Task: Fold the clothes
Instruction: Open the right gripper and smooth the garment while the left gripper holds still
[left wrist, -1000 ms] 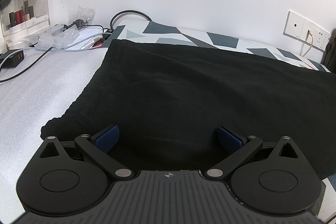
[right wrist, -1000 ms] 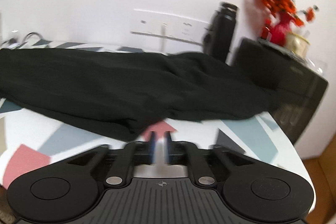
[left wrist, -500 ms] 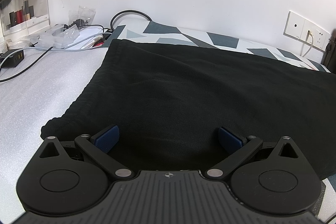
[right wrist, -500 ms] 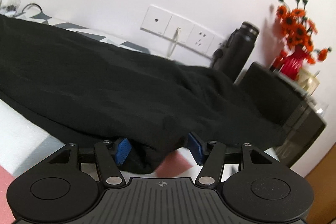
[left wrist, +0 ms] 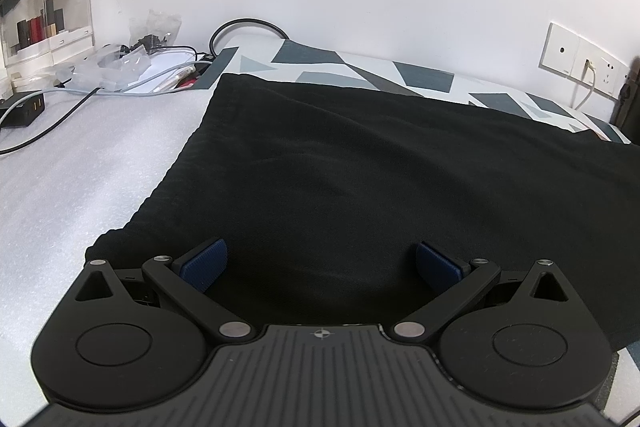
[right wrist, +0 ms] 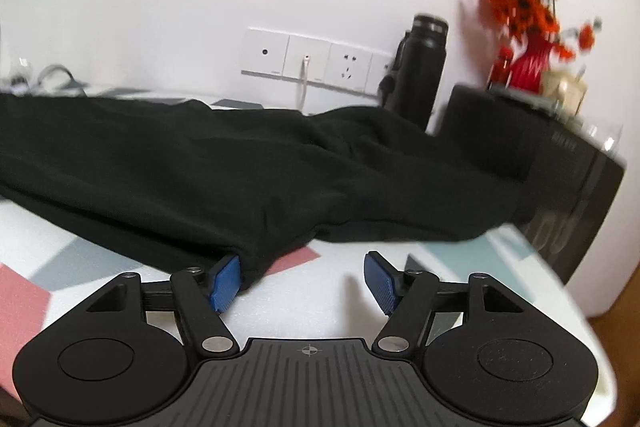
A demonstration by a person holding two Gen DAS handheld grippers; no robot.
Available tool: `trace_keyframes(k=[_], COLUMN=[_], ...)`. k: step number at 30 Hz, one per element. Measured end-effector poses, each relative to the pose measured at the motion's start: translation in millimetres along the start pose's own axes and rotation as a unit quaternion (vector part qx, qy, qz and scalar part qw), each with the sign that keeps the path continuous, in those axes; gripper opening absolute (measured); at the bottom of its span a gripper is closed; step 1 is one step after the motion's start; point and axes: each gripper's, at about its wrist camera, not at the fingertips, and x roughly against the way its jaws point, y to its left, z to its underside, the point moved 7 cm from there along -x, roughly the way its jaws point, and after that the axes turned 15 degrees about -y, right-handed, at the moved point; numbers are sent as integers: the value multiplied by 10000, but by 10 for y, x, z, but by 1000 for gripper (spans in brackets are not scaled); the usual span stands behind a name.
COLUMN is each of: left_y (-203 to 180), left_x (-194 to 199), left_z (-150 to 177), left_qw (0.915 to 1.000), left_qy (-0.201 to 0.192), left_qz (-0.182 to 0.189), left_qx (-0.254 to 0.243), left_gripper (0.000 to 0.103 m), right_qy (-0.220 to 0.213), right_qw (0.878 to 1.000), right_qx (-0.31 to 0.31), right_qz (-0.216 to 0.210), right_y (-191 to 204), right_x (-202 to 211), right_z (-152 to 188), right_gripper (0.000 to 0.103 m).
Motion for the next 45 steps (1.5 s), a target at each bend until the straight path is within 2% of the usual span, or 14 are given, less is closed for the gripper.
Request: trace_keyframes(k=[3,7,13,14,17,18,23,29,36,41,45], left_y=[1,1,-1,-2,-4,-1,-7,-6,10,15,23], left_x=[0,1,8,6,6,5,1,0,-7,-10,-12], left_z=[0,0,-2,-3,-6,-7,-7,-5,-2,1,4], left_qw=[10000,10000,10000,10000,10000,10000,10000,10000,10000,10000,10000], left_qy=[1,1,-3,-1,4,8,9,13,22,21,25], left_qz=[-15,-36,-60,-60,-52,-46,-48,-41,-17,-14,-1], left_qx=[-5,-12,-44,-47,-59,-53,-65,-50,-11,-10,11], left_gripper=[103,103,103,103,103,103,103,103,103,103,103], right_qy=[-53,-172,-277,-283,-190,-191,-298,-368,370,682,850], right_qw=[9999,9995,9936,9918,9863,9849,9789,9827,9828,9860,9888], right_qx=[-137,-236,-954,-1087,-1325,-1370,-1634,-1447,-1598,-1297,-870], right_qz=[-91,132,536,613,960,1040,1187,1092,850,801,864], right_y=[-27,-173,-546,-614,-828,-891,-1152,-1291,-1244,-1068,-952], right_x=[124,234,239,231,151,119,-44,-323,-976,-1303,-1405], right_z=[-5,-65,-230,-262,-395,-453,-737,-881,-550,-337,-203], right_gripper=[72,72,77,79,98,100,102,102,102,102,102])
